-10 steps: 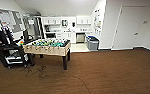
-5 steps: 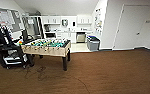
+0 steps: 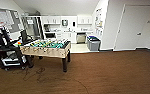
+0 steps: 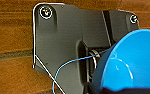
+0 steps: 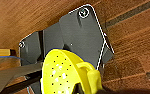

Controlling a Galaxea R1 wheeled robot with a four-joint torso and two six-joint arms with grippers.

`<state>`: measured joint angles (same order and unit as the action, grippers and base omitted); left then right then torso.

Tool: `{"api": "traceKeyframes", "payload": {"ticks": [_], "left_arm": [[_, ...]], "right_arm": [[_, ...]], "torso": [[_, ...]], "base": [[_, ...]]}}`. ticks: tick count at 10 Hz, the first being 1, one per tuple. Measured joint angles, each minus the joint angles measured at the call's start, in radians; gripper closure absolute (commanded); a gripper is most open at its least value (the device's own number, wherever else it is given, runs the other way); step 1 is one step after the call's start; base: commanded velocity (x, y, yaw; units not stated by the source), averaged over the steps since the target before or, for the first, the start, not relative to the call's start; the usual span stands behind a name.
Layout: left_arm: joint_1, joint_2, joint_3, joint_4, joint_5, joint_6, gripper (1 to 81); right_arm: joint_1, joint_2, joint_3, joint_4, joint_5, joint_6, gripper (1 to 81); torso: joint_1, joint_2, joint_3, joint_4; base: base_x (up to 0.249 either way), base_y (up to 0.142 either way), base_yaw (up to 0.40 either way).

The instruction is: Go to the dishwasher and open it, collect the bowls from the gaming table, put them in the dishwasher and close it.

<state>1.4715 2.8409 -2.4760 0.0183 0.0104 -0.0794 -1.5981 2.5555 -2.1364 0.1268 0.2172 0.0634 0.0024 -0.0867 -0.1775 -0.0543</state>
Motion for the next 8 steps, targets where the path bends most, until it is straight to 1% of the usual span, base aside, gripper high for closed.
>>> {"api": "traceKeyframes", "payload": {"ticks": [1, 8], "left_arm": [[0.000, 0.002, 0.000, 0.000, 0.000, 0.000, 81.1], [0.001, 0.005, 0.001, 0.000, 0.001, 0.000, 81.1]], "right_arm": [[0.000, -0.001, 0.000, 0.000, -0.002, 0.000, 81.1], [0.003, 0.000, -0.004, 0.000, 0.000, 0.000, 81.1]], "torso": [[0.000, 0.000, 0.000, 0.000], [0.000, 0.000, 0.000, 0.000]], "base": [[0.145, 0.000, 0.000], [0.155, -0.068, 0.000]]}}
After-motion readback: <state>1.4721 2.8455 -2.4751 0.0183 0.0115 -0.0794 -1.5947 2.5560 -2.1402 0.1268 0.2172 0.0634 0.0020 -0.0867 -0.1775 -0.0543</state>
